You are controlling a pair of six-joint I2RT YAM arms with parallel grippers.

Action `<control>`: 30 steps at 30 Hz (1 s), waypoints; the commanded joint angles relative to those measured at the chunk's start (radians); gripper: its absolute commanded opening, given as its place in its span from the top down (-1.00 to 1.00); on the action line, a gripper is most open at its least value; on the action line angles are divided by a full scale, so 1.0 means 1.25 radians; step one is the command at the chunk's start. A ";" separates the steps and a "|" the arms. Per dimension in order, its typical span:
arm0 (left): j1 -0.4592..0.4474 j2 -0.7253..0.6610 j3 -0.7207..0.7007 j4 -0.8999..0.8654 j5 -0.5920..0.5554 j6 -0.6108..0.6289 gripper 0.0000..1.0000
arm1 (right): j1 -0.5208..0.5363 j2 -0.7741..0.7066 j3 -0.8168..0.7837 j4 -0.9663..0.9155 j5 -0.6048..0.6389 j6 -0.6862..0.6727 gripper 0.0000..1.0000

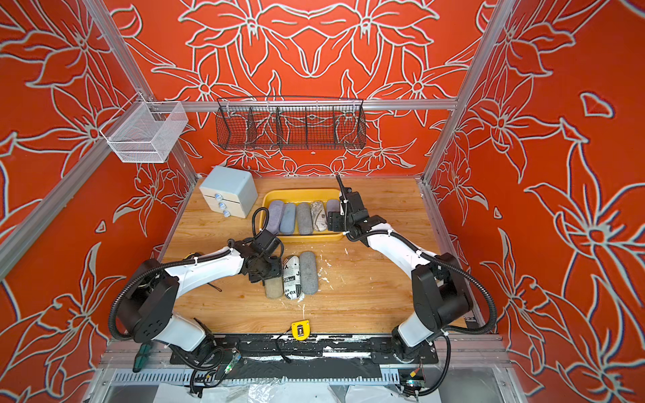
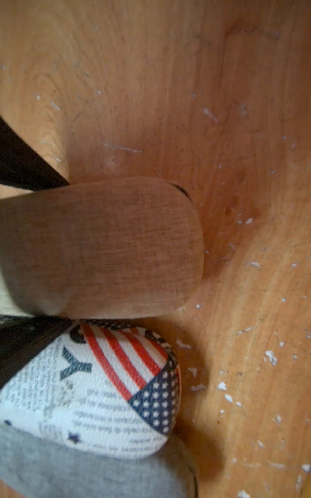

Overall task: Put the glasses cases into the storage boxes
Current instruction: Pick up the glasses case at the center of the board.

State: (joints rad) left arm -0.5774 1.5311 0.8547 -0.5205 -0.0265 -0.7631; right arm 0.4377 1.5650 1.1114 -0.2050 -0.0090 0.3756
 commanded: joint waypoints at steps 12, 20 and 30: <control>-0.004 0.041 -0.003 -0.022 -0.002 0.004 -0.47 | -0.002 0.007 -0.013 -0.003 0.004 0.008 -0.53; -0.004 -0.011 0.012 -0.062 -0.020 0.005 -0.29 | -0.002 0.009 -0.012 0.000 0.005 0.008 -0.53; -0.004 -0.118 0.147 -0.204 -0.060 0.066 -0.27 | -0.002 0.020 -0.009 0.007 -0.001 0.011 -0.53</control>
State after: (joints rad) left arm -0.5781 1.4143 0.9710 -0.6914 -0.0643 -0.7212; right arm 0.4377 1.5776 1.1049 -0.2043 -0.0093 0.3763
